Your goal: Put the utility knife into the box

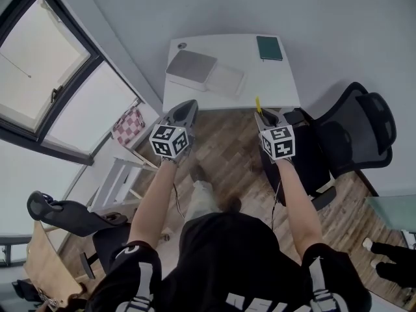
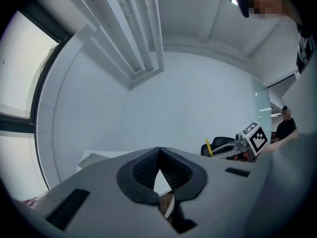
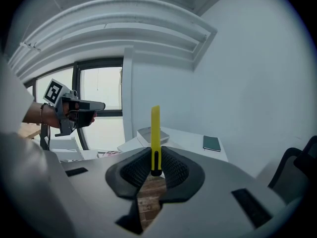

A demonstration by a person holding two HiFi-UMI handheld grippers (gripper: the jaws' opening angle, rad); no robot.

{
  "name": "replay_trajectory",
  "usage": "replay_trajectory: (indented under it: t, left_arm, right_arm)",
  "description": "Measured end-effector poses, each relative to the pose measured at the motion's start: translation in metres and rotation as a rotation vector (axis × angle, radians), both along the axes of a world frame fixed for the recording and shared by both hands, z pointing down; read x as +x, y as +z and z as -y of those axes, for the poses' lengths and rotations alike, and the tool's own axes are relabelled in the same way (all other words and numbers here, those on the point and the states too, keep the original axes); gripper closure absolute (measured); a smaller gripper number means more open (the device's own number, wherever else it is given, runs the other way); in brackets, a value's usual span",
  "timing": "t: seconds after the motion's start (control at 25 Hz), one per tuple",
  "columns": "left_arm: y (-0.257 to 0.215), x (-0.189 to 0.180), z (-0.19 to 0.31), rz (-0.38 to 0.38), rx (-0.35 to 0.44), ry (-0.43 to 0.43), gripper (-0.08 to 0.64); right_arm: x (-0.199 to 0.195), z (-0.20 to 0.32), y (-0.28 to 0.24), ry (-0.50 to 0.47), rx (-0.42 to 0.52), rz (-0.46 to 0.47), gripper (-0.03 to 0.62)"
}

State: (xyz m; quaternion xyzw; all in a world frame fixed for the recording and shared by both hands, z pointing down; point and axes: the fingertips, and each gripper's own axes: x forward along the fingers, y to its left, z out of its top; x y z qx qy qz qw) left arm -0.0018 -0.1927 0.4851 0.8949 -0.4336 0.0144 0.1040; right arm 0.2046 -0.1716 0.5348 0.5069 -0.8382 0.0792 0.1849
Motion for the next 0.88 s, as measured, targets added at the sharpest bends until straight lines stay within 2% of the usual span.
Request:
replay_trajectory:
  t: [0.6, 0.88]
  left_arm:
    - [0.015, -0.028, 0.206, 0.017, -0.037, 0.128, 0.535]
    - [0.022, -0.050, 0.274, 0.019, -0.054, 0.177, 0.535]
  right_arm:
    - [-0.038, 0.181, 0.012, 0.110, -0.038, 0.006, 0.520]
    - [-0.063, 0.244, 0.015, 0.160, -0.060, 0.005, 0.518]
